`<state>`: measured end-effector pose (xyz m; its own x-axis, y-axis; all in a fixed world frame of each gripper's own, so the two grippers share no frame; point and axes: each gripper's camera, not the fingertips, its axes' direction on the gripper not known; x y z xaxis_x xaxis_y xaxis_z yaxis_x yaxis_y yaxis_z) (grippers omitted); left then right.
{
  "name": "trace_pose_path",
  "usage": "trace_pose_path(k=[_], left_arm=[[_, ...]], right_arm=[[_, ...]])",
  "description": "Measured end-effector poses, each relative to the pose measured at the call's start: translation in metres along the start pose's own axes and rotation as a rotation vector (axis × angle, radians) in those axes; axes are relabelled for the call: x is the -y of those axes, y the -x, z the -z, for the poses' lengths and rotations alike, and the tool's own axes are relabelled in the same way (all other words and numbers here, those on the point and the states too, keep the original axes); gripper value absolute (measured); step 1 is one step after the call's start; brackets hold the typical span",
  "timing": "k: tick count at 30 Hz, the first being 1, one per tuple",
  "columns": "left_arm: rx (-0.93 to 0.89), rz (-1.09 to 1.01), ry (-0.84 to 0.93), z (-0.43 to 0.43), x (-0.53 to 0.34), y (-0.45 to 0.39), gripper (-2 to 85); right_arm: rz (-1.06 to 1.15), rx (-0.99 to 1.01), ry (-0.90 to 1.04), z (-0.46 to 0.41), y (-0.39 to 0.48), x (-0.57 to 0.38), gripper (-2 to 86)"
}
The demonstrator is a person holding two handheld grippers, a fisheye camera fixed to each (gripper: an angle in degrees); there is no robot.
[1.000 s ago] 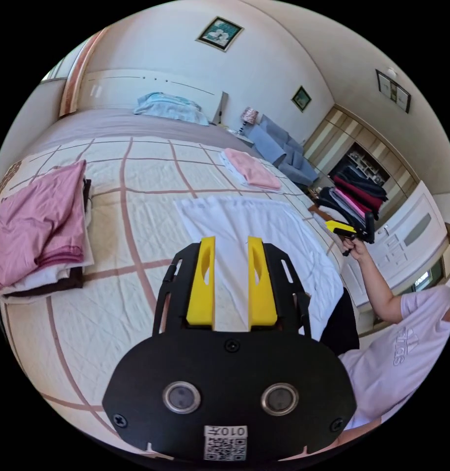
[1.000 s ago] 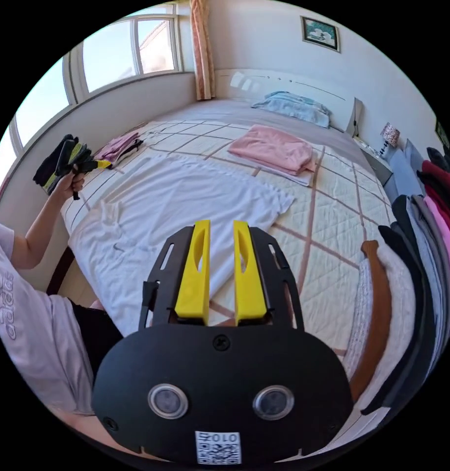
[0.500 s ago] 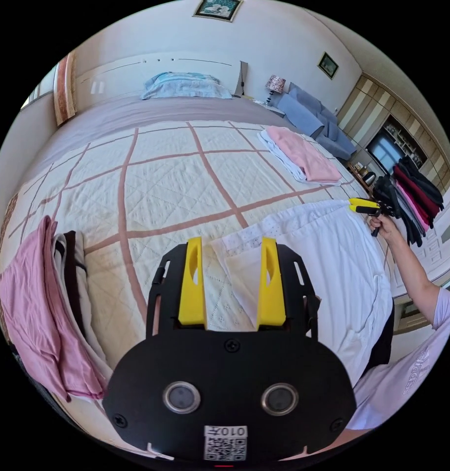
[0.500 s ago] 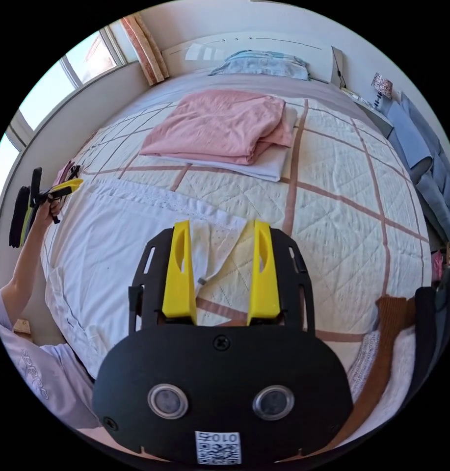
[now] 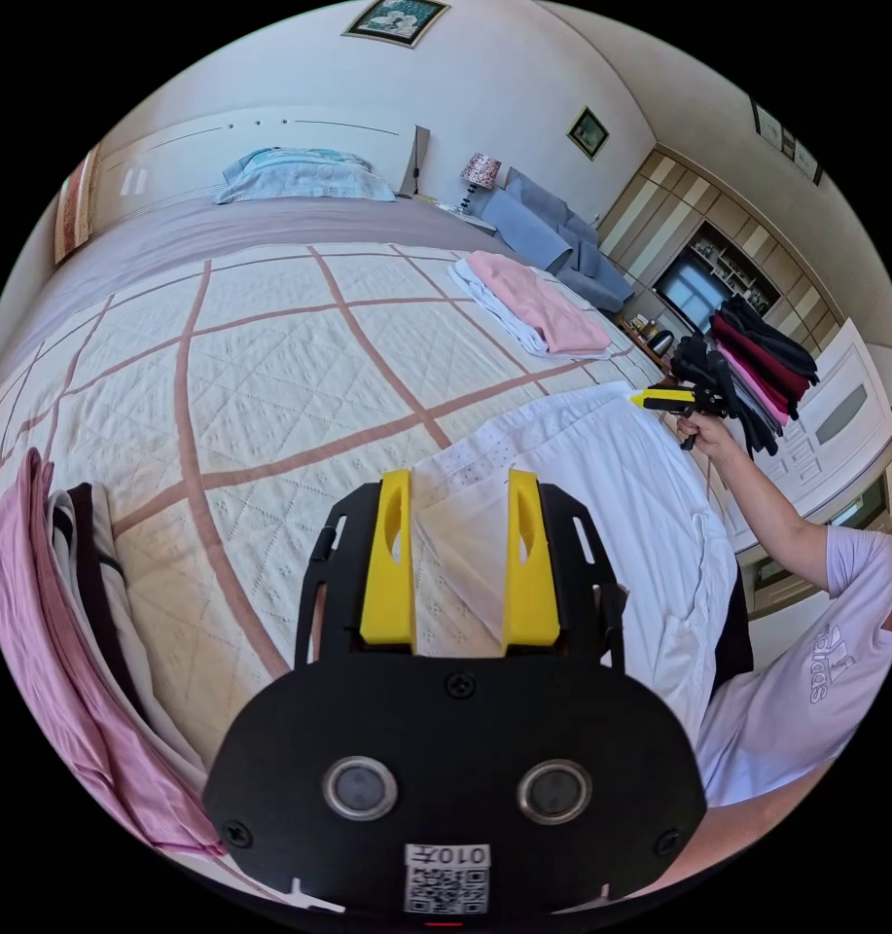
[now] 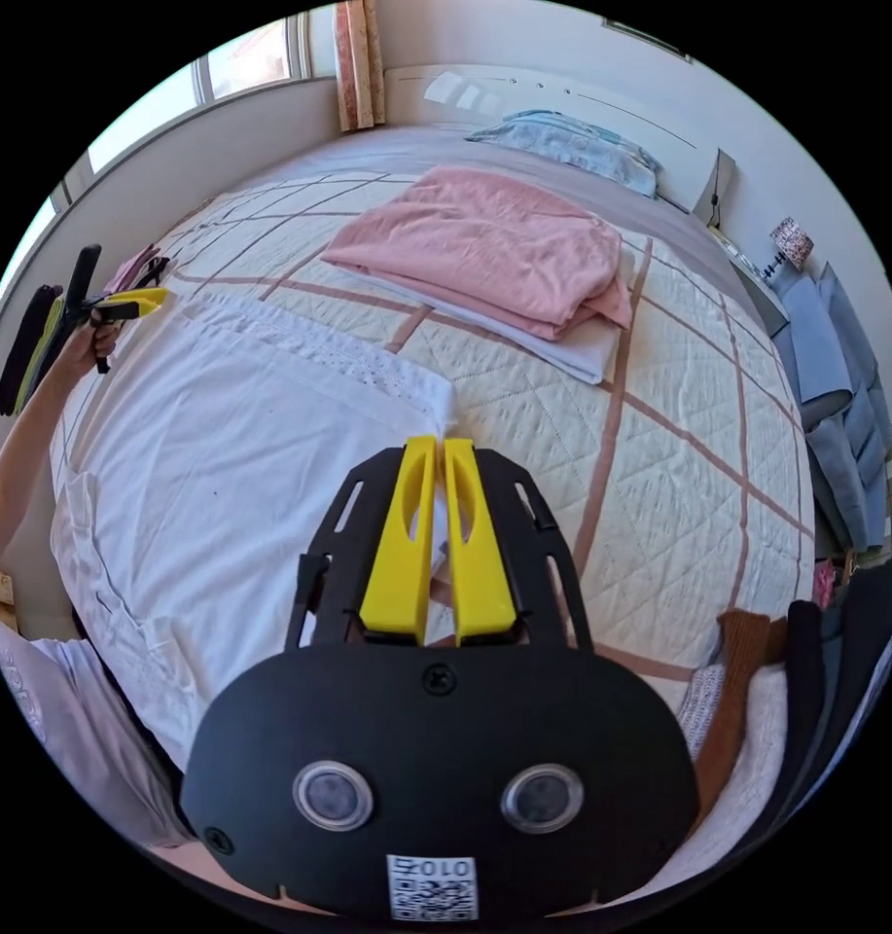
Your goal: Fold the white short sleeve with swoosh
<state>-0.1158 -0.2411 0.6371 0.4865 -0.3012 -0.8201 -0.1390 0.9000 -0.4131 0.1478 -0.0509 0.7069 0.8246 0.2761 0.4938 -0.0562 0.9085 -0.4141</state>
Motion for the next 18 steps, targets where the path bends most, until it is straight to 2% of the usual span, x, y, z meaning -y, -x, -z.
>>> trace_pose_path(k=[3, 10, 13, 18], left_arm=[[-0.044, 0.027, -0.009, 0.006, -0.005, 0.007, 14.0], [-0.009, -0.003, 0.100, -0.005, -0.009, -0.009, 11.4], [0.043, 0.010, 0.098, -0.003, -0.014, -0.019, 7.1], [0.000, -0.030, 0.133, -0.004, -0.026, -0.039, 1.1]], right_arm=[[-0.016, 0.066, -0.074, 0.021, -0.003, -0.012, 3.5], [0.051, 0.047, -0.106, 0.052, 0.013, -0.024, 3.7], [0.055, 0.039, -0.108, 0.058, 0.018, -0.030, 3.8], [0.055, 0.014, -0.082, 0.064, 0.027, -0.041, 3.7]])
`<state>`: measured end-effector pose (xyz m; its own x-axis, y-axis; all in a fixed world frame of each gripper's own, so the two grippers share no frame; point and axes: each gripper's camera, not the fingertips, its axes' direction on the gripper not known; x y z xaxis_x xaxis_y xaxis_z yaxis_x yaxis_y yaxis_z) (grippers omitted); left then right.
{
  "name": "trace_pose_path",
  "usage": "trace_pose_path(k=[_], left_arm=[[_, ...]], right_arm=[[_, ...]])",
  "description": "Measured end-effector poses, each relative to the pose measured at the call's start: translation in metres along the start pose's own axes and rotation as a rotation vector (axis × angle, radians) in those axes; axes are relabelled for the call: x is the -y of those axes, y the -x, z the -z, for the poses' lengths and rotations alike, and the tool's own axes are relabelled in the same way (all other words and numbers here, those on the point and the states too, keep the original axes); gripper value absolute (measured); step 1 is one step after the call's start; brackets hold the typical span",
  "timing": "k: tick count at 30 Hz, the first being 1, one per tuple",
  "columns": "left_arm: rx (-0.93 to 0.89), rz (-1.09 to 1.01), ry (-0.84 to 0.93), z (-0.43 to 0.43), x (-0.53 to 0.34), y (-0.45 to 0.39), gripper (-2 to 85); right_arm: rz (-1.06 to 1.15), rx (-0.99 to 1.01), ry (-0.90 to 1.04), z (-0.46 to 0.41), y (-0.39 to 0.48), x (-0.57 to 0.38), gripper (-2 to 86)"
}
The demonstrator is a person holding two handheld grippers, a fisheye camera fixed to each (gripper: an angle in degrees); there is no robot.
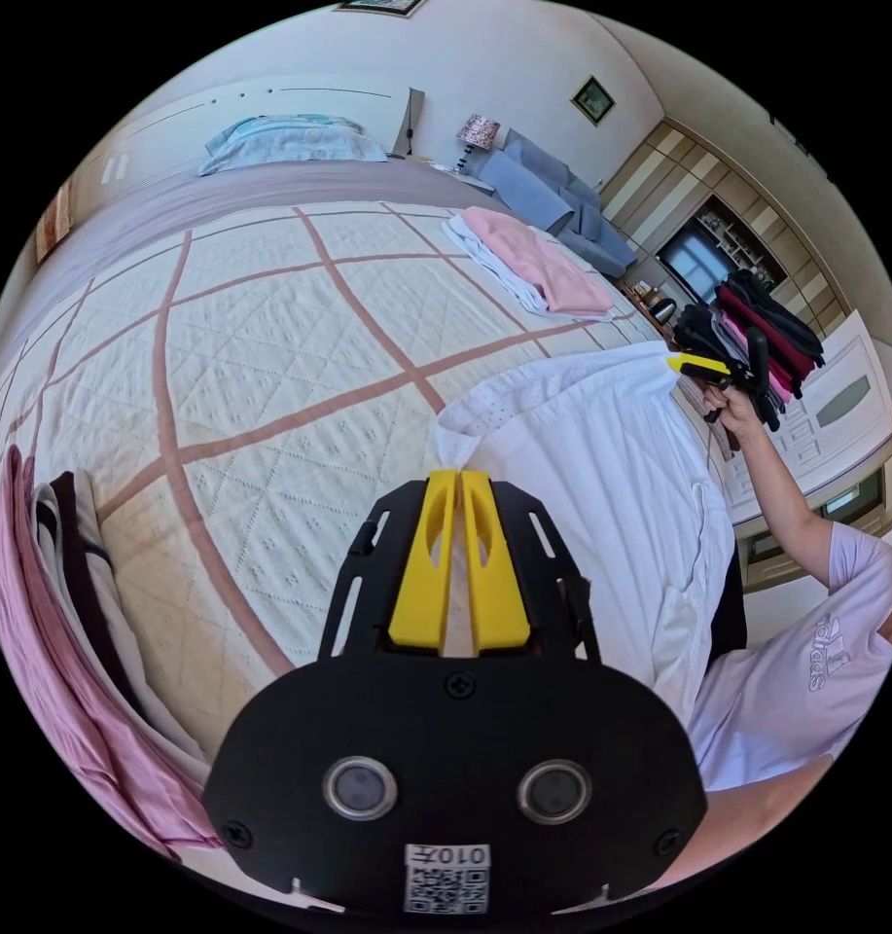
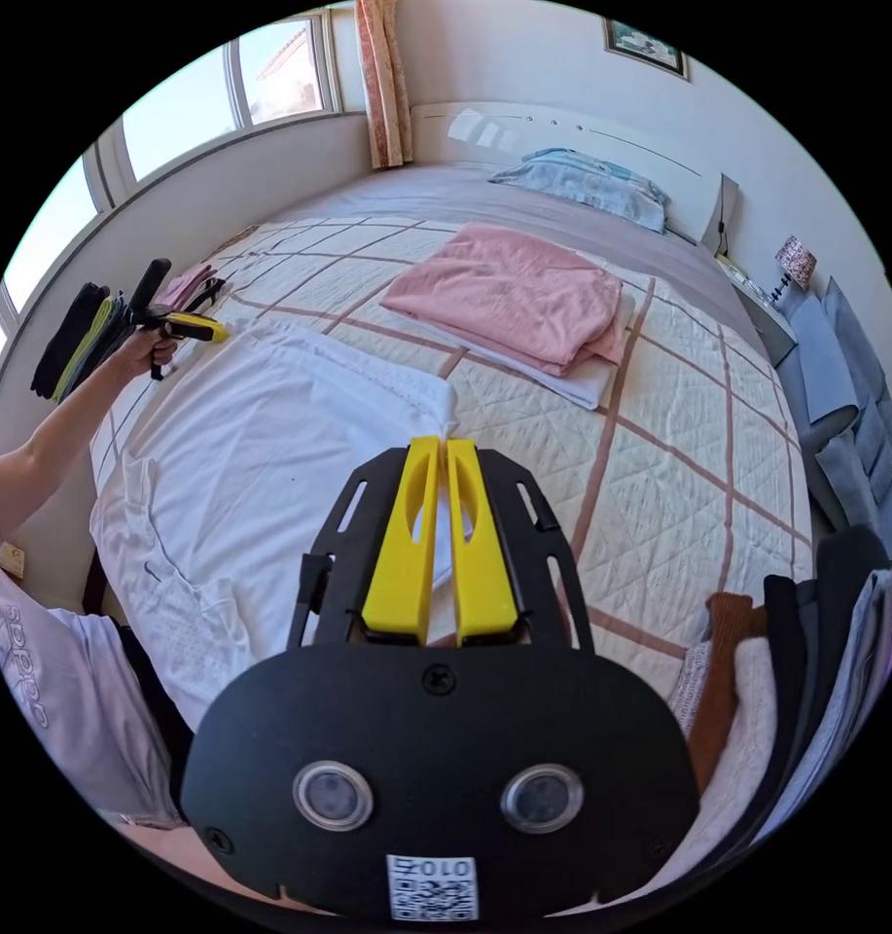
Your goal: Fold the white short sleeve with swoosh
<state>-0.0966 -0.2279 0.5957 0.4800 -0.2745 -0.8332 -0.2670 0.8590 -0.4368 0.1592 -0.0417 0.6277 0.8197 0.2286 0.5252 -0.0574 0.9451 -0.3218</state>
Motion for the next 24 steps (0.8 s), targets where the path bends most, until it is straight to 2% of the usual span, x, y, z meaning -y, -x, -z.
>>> trace_pose_path(k=[3, 6, 8, 10, 13, 14, 16, 20, 24], left_arm=[[0.064, 0.014, -0.032, 0.016, -0.013, -0.015, 0.2], [0.036, -0.033, -0.199, 0.054, -0.033, -0.042, -0.1], [-0.025, -0.151, -0.334, 0.087, -0.057, -0.079, -0.2], [-0.084, -0.281, -0.391, 0.111, -0.083, -0.117, -0.2], [-0.182, -0.536, -0.421, 0.141, -0.149, -0.189, -0.2], [-0.180, -0.593, -0.397, 0.145, -0.179, -0.214, -0.2], [-0.165, -0.601, -0.299, 0.133, -0.218, -0.240, -0.2], [-0.074, -0.527, -0.023, 0.067, -0.281, -0.275, -0.2], [-0.021, -0.466, -0.027, 0.050, -0.303, -0.291, -0.2]], right_arm=[[0.005, -0.008, -0.001, 0.010, 0.007, -0.007, 3.6], [0.008, -0.019, -0.047, 0.033, 0.017, -0.020, 3.6], [0.022, -0.007, -0.111, 0.058, 0.026, -0.035, 3.6], [0.072, 0.010, -0.196, 0.090, 0.043, -0.061, 3.7], [0.270, 0.107, -0.363, 0.147, 0.085, -0.134, 3.6], [0.333, 0.152, -0.423, 0.162, 0.099, -0.169, 3.6], [0.374, 0.192, -0.402, 0.166, 0.114, -0.213, 3.6], [0.295, 0.224, -0.132, 0.113, 0.130, -0.268, 3.6], [0.250, 0.165, -0.038, 0.083, 0.143, -0.279, 3.6]])
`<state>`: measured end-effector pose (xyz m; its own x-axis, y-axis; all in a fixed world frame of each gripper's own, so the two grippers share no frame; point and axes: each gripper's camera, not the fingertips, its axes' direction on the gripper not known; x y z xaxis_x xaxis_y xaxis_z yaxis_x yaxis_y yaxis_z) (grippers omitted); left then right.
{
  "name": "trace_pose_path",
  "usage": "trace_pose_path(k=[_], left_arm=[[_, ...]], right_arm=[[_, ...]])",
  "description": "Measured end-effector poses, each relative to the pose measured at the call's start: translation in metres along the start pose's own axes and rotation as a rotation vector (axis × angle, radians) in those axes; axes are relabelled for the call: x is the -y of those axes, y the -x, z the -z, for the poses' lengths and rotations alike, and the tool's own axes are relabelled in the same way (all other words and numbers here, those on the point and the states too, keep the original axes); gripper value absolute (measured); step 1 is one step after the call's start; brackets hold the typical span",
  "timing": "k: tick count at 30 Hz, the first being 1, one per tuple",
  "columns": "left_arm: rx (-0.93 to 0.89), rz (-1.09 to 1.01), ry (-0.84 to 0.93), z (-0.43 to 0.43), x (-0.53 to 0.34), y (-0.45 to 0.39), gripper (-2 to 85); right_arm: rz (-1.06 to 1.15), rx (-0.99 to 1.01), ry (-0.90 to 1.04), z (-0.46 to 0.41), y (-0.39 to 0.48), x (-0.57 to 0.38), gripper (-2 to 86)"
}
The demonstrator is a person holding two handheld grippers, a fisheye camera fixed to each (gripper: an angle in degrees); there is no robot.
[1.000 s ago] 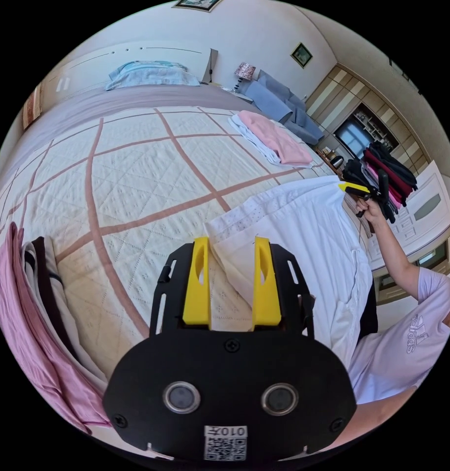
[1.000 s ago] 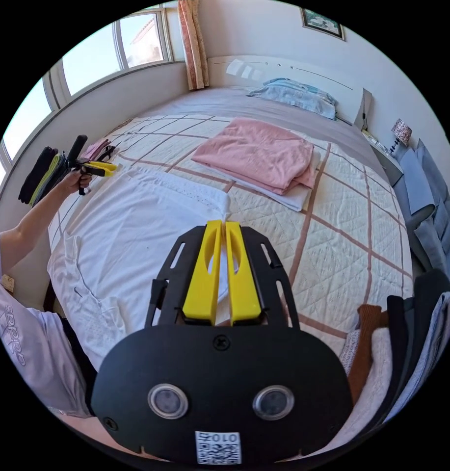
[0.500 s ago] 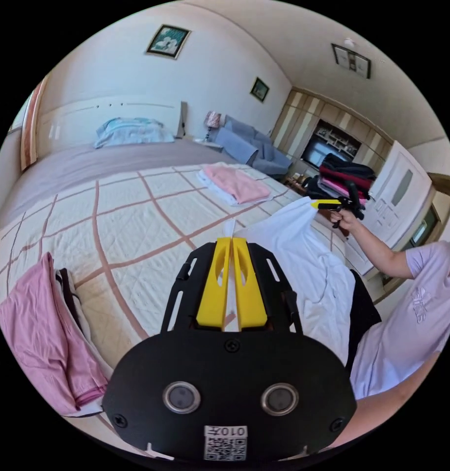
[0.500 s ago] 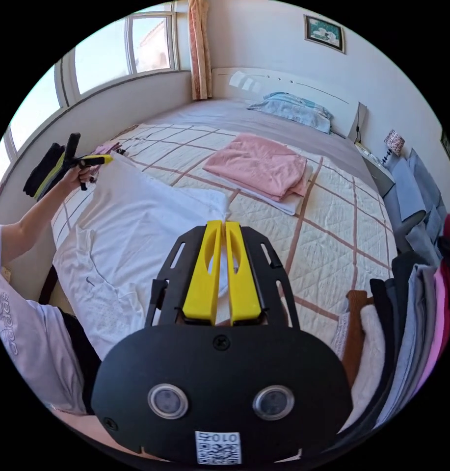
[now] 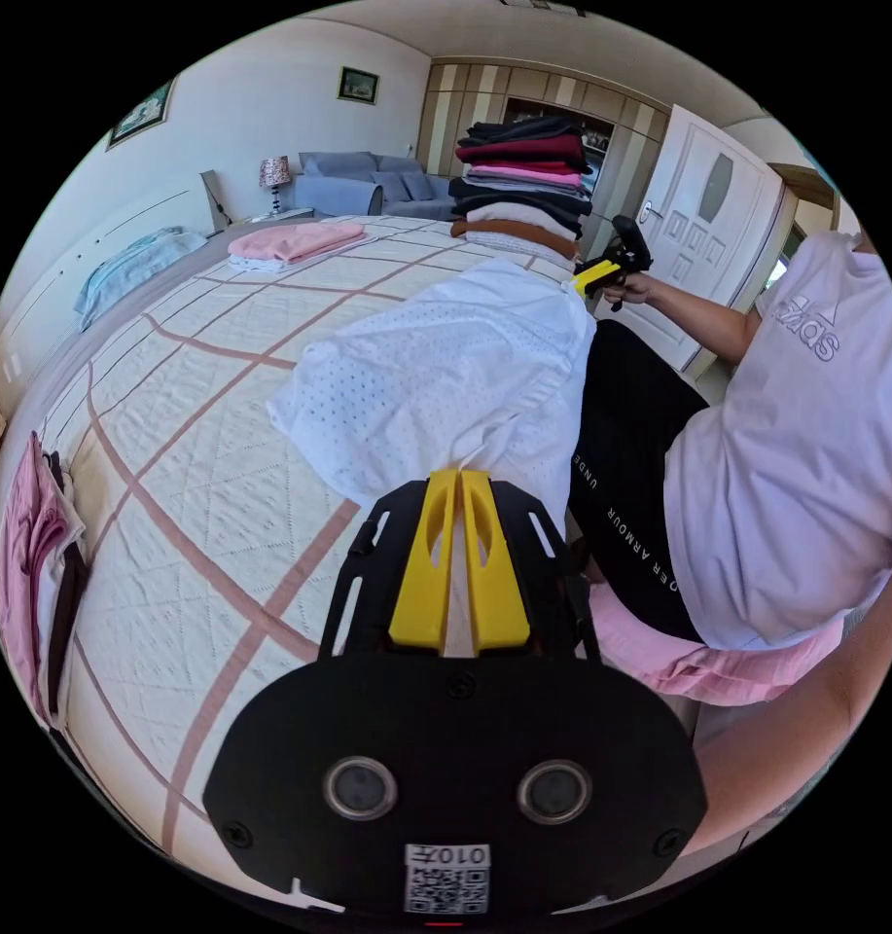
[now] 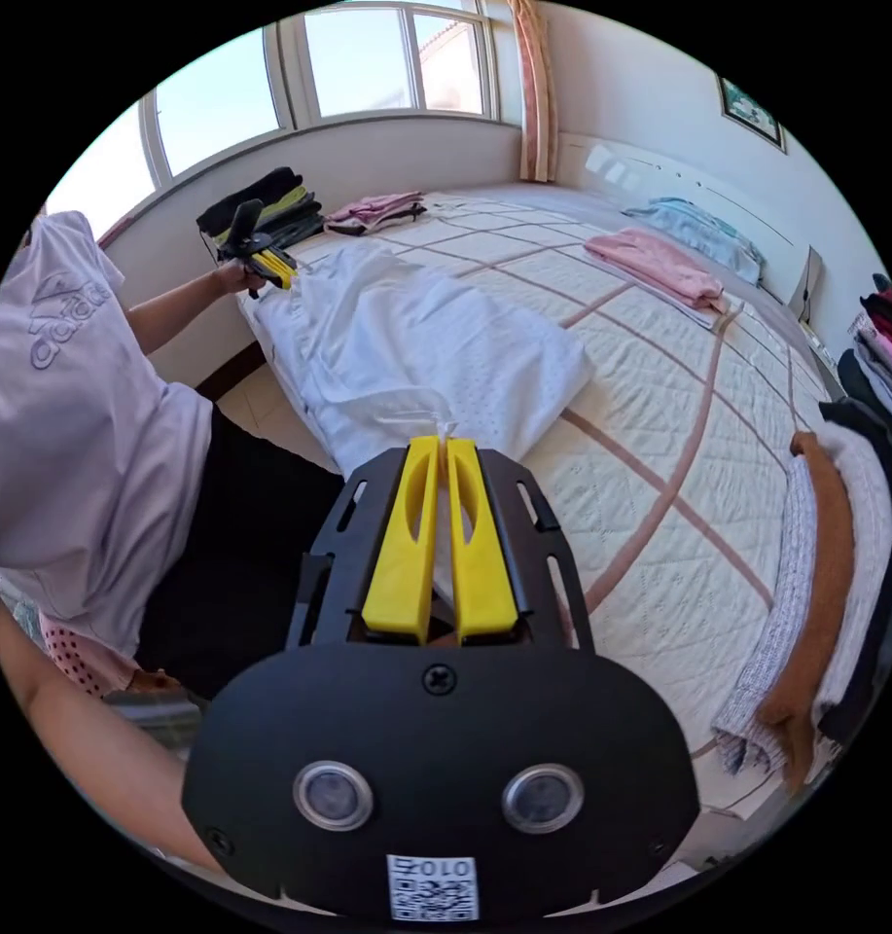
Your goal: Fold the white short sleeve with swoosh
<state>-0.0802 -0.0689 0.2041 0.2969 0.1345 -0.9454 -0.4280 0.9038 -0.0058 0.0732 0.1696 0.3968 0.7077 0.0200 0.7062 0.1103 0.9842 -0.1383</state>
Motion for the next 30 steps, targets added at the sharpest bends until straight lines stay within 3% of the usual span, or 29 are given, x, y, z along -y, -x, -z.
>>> trace_pose_path(k=[10, 16, 20, 26, 30], left_arm=[[0.070, -0.042, -0.107, 0.054, -0.014, -0.072, -0.3], [0.110, -0.066, 0.033, 0.027, -0.031, -0.107, -0.2], [0.104, -0.075, 0.029, 0.015, -0.039, -0.125, 0.0], [0.104, 0.043, 0.036, 0.023, -0.065, -0.122, 1.0], [0.135, 0.101, -0.081, 0.061, -0.074, -0.126, 0.9]], right_arm=[[0.023, -0.107, -0.038, 0.028, 0.023, -0.006, 3.5], [0.004, -0.089, 0.003, 0.008, 0.026, -0.018, 3.3], [-0.014, -0.089, -0.001, 0.004, 0.024, -0.022, 2.7], [-0.018, -0.098, 0.109, 0.010, 0.028, -0.032, 2.8], [-0.102, -0.166, 0.027, 0.043, 0.033, -0.045, 2.7]])
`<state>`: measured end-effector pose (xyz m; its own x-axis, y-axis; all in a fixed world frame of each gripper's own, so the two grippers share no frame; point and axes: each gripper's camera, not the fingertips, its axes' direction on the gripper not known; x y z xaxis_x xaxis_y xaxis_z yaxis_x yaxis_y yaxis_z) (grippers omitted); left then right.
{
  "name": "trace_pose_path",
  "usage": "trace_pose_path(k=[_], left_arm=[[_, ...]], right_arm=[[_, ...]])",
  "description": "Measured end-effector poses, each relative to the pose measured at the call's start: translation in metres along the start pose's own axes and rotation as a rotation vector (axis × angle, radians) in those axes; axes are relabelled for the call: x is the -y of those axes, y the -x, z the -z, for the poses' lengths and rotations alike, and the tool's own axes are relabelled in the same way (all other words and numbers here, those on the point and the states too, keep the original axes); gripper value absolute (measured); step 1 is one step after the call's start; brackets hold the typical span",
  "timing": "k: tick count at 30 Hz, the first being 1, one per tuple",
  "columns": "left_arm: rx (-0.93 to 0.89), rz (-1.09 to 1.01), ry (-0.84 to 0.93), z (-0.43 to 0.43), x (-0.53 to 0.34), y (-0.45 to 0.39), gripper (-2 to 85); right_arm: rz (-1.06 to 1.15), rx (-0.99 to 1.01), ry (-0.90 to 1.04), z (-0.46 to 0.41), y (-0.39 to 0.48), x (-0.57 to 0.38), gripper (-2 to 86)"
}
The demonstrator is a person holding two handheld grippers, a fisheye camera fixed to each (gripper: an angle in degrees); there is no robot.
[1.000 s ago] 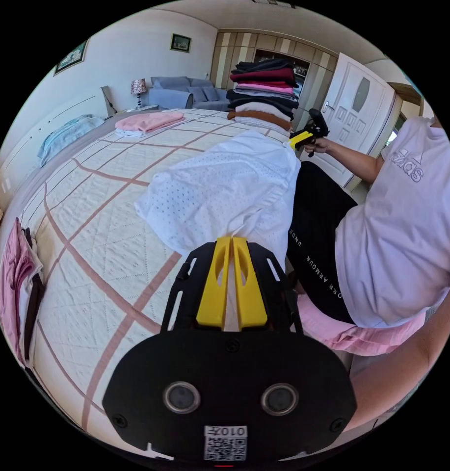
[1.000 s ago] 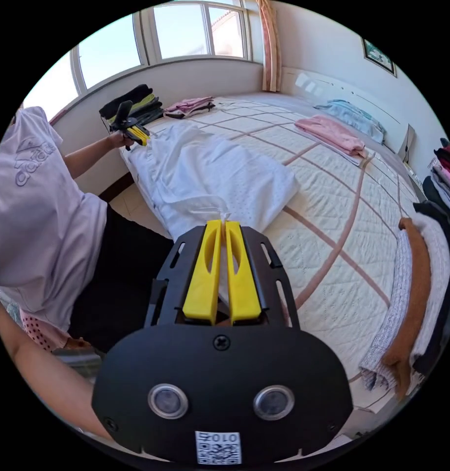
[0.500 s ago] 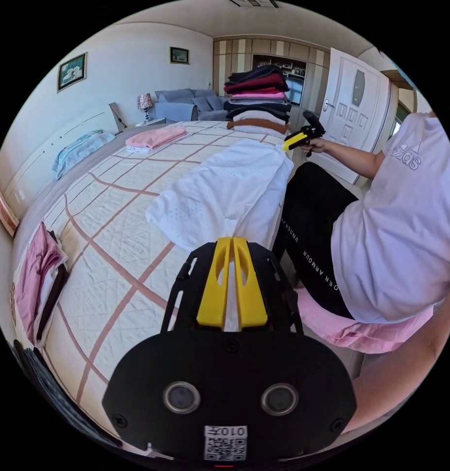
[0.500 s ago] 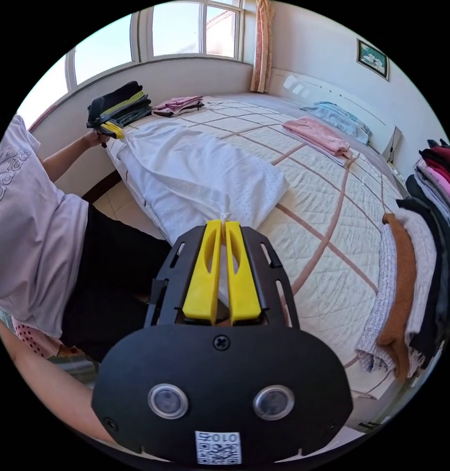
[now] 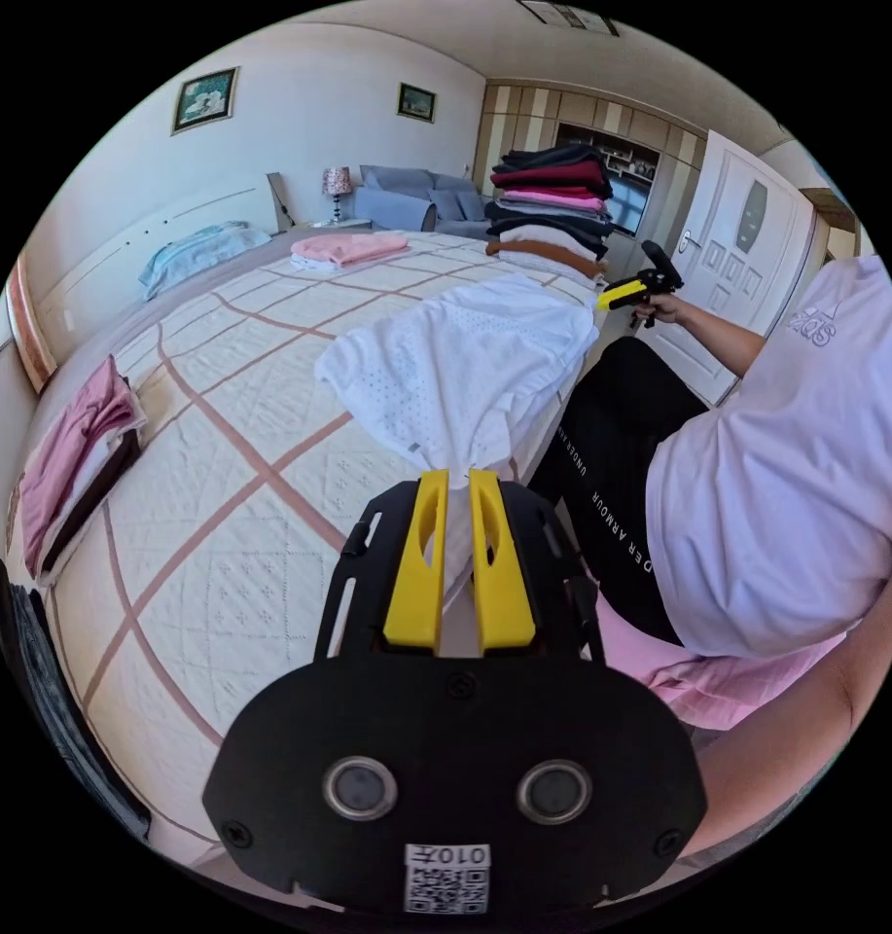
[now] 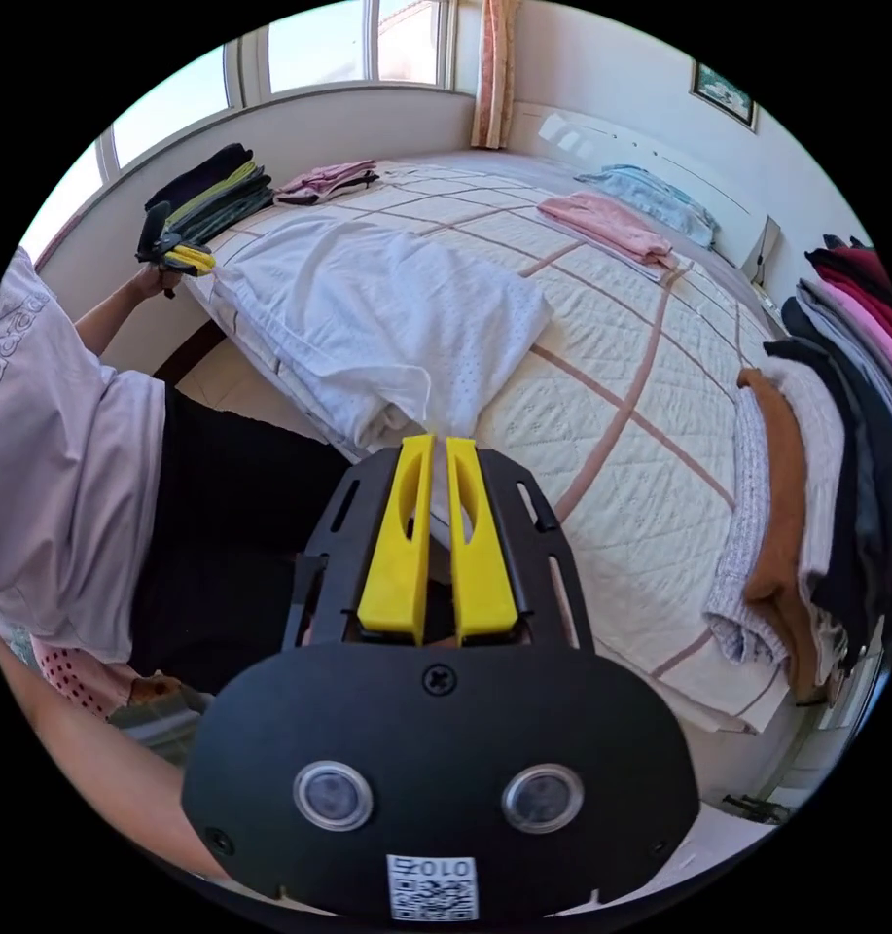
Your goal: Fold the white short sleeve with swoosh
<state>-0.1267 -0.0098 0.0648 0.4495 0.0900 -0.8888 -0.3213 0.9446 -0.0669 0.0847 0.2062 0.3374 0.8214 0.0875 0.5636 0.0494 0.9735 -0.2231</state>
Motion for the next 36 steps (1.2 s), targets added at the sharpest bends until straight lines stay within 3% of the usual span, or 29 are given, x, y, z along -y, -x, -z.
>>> trace_pose_path(k=[4, 8, 13, 15, 21, 24, 26, 29, 34, 36], left_arm=[[0.086, -0.076, -0.088, 0.007, 0.046, -0.026, 0.3], [0.030, -0.234, 0.055, -0.049, 0.092, -0.046, 0.1], [0.046, -0.312, 0.279, -0.093, 0.084, -0.049, -0.1], [0.045, -0.302, 0.292, -0.092, 0.073, -0.042, -0.2], [-0.121, -0.160, 0.214, -0.071, 0.053, 0.005, -0.2], [-0.217, -0.136, 0.091, -0.028, 0.061, 0.025, 0.0], [-0.052, 0.029, -0.035, 0.013, 0.070, 0.067, 0.4], [0.078, 0.305, -0.039, 0.018, 0.079, 0.152, 1.7], [-0.269, 0.551, -0.063, -0.033, 0.084, 0.267, 2.8], [-0.285, 0.561, -0.029, -0.048, 0.091, 0.279, 2.9]], right_arm=[[-0.033, 0.017, -0.189, 0.027, 0.016, 0.016, 2.9], [0.041, 0.069, -0.225, 0.012, 0.042, 0.057, 3.6], [0.063, 0.046, 0.016, -0.041, 0.044, 0.069, 2.7], [0.120, 0.054, 0.141, -0.059, 0.047, 0.054, 1.9], [0.059, 0.005, 0.214, -0.062, 0.027, 0.027, 1.5], [0.096, 0.045, 0.074, -0.028, 0.022, 0.033, 2.0], [0.042, 0.008, -0.057, -0.007, 0.008, 0.040, 2.7], [-0.039, -0.037, -0.154, 0.000, -0.031, 0.066, 5.9], [-0.244, 0.094, -0.038, -0.046, -0.118, 0.113, 9.0], [-0.331, 0.208, -0.037, -0.068, -0.150, 0.117, 8.9]])
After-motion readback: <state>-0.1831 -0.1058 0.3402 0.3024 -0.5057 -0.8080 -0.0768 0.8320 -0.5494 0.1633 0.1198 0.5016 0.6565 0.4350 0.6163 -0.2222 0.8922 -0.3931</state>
